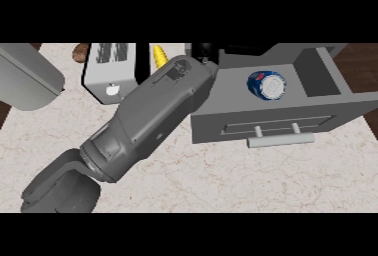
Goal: Pick up the can, place it into the drawer and close the drawer
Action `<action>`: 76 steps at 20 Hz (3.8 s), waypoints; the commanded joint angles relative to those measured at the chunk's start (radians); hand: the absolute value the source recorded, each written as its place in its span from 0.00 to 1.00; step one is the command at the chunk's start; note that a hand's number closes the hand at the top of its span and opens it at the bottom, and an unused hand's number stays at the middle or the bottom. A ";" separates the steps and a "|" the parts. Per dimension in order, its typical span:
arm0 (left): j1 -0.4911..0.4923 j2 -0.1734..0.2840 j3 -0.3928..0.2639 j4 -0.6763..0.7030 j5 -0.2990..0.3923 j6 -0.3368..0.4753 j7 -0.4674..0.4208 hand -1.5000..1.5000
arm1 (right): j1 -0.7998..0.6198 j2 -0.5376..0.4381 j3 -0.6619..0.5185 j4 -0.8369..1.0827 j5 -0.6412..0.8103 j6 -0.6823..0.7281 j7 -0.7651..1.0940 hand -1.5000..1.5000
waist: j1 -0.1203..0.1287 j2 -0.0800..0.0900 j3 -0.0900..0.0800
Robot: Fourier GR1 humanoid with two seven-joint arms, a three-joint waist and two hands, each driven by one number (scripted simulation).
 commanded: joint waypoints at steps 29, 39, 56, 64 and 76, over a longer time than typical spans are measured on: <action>-0.016 0.000 -0.081 -0.021 0.205 0.072 -0.209 0.00 | -0.244 -0.057 0.201 -0.135 0.625 0.038 -0.195 0.00 | 0.054 0.000 -0.001; -0.041 0.000 -0.042 0.008 0.197 0.047 -0.169 0.00 | -0.398 -0.044 0.489 0.045 1.114 -0.083 -0.303 0.00 | 0.085 -0.008 -0.002; 0.034 0.125 -0.032 -0.143 0.124 0.060 -0.031 0.00 | -0.794 -0.118 0.699 0.755 1.595 -0.351 -0.398 0.00 | 0.125 -0.016 -0.002; 0.105 0.239 -0.041 -0.262 0.072 0.080 0.032 0.00 | -0.953 -0.079 0.672 1.147 1.720 -0.565 -0.388 0.00 | 0.130 -0.015 -0.002; 0.213 0.357 -0.038 -0.454 0.025 0.070 0.113 0.00 | -1.151 -0.102 0.579 1.630 1.808 -0.882 -0.429 0.00 | 0.154 -0.004 -0.001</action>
